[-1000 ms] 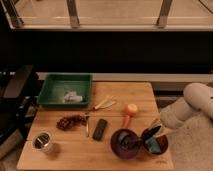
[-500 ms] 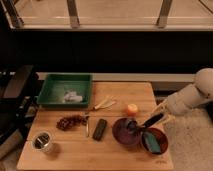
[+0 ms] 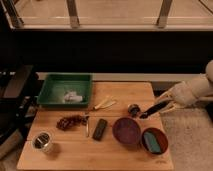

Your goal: Place brush in table surface

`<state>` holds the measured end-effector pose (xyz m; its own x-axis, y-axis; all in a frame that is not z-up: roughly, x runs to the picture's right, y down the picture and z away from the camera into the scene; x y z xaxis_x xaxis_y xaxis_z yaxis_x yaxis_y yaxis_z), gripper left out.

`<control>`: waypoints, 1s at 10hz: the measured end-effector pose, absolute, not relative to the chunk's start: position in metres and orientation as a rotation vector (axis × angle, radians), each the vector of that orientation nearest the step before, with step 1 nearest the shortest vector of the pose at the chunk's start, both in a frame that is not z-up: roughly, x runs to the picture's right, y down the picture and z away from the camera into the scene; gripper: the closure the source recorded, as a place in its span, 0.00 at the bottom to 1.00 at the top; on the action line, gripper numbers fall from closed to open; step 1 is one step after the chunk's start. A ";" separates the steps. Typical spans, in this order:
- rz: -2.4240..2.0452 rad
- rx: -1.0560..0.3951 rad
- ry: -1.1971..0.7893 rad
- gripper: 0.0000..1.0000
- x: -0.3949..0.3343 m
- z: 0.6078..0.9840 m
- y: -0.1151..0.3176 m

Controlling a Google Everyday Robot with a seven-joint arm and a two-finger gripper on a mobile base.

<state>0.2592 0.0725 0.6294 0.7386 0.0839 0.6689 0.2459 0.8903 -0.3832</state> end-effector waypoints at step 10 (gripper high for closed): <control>0.004 -0.334 -0.798 1.00 0.263 0.664 0.016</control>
<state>0.2629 0.0158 0.6640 0.7011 0.1287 0.7014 0.1214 0.9477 -0.2952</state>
